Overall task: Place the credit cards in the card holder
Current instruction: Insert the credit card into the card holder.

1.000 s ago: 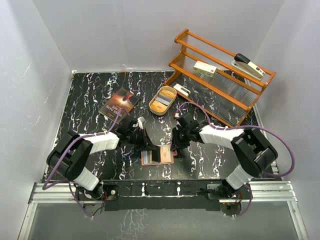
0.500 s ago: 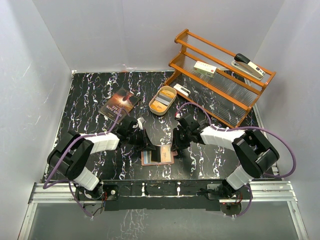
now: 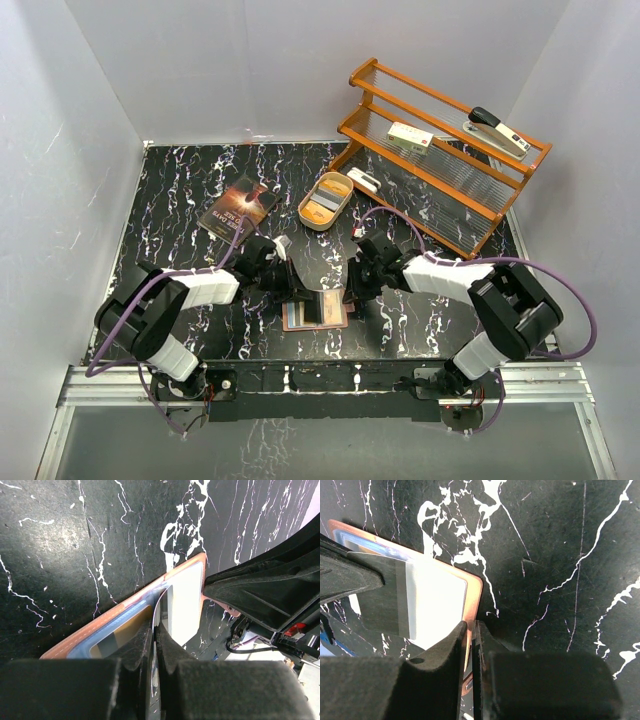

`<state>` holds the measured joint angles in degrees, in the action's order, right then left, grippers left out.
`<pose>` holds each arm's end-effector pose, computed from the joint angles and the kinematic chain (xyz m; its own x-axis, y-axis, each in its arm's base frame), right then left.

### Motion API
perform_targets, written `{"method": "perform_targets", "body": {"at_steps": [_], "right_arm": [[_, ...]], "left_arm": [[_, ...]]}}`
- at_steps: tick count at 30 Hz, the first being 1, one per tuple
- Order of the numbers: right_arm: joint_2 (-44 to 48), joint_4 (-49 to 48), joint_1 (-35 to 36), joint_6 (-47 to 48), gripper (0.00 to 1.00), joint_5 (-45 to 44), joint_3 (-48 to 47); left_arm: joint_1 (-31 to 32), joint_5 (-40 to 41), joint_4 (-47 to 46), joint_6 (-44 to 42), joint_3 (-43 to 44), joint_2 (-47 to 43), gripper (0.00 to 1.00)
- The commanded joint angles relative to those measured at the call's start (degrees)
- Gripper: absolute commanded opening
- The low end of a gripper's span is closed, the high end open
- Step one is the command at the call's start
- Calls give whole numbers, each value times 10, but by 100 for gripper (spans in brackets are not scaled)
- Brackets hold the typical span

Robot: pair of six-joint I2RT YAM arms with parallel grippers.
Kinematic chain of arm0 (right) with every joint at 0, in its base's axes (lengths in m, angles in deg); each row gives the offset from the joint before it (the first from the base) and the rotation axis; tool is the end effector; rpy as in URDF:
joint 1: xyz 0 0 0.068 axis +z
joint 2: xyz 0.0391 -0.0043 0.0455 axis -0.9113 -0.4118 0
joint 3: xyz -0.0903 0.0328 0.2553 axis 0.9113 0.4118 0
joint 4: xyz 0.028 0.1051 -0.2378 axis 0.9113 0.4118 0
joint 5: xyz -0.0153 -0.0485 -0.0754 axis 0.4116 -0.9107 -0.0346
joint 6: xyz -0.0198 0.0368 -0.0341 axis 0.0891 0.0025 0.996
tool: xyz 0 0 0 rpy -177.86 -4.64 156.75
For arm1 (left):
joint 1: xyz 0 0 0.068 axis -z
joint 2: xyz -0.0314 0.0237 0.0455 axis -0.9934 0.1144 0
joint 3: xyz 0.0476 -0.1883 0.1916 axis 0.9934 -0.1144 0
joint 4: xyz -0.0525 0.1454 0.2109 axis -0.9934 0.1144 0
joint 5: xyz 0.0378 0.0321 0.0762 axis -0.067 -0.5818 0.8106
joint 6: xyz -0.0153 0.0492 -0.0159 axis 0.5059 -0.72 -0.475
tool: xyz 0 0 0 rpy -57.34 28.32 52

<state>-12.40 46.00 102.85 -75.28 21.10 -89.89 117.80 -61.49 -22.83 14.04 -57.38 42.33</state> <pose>0.2143 0.1751 0.1493 -0.9570 -0.0726 -0.2807 -0.2039 0.8569 0.4735 0.2218 -0.1704 0.1358 -0.9423 -0.1733 -0.2865 0.1100 0.6480 -0.7537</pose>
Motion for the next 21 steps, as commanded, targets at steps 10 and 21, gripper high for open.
{"method": "perform_targets", "body": {"at_steps": [10,21], "right_arm": [[51,-8,5,-18,10,-12,0],[88,10,5,-23,10,-12,-2]], "left_arm": [[13,74,74,-11,19,-28,34],[13,88,144,-22,49,-71,60]]}}
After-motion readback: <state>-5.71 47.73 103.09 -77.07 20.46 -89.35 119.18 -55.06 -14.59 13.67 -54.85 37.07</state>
